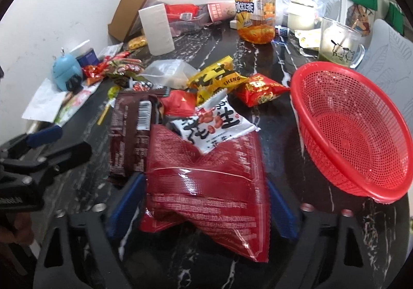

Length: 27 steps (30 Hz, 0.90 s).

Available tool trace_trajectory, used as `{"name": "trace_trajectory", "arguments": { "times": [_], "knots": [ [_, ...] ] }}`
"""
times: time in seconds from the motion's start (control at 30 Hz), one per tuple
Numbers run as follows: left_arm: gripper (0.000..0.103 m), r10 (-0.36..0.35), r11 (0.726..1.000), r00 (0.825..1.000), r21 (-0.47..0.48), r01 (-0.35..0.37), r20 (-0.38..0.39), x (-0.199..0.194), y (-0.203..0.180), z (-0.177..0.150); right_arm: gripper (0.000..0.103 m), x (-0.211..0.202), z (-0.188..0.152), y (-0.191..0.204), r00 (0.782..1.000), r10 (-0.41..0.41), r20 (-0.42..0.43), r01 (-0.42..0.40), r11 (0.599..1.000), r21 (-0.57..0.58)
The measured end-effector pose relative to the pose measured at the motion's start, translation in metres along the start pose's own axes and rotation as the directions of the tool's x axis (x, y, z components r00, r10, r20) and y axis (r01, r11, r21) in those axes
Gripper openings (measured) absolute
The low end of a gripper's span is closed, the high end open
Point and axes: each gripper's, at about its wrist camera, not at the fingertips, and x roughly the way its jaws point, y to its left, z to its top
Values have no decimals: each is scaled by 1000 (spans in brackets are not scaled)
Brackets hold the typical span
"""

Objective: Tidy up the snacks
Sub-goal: 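Grasp the dark brown chocolate bag with the left tool while the right tool grasps the large red bag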

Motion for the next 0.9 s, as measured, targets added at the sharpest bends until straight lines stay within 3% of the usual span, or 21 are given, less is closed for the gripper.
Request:
{"name": "trace_trajectory", "arguments": {
  "times": [0.3, 0.63, 0.9],
  "knots": [
    [103, -34, 999, 999, 9, 34, -19, 8, -15, 4, 60, -9, -2, -4, 999, 38, 25, -37, 999, -12],
    [103, -35, 995, 997, 95, 41, -67, 29, -47, 9, 60, -22, -14, -20, 995, 87, 50, -88, 996, 7],
    [102, -23, 983, 996, 177, 39, -88, 52, -71, 12, 61, -28, -21, -32, 996, 71, 63, -72, 997, 10]
  ]
}}
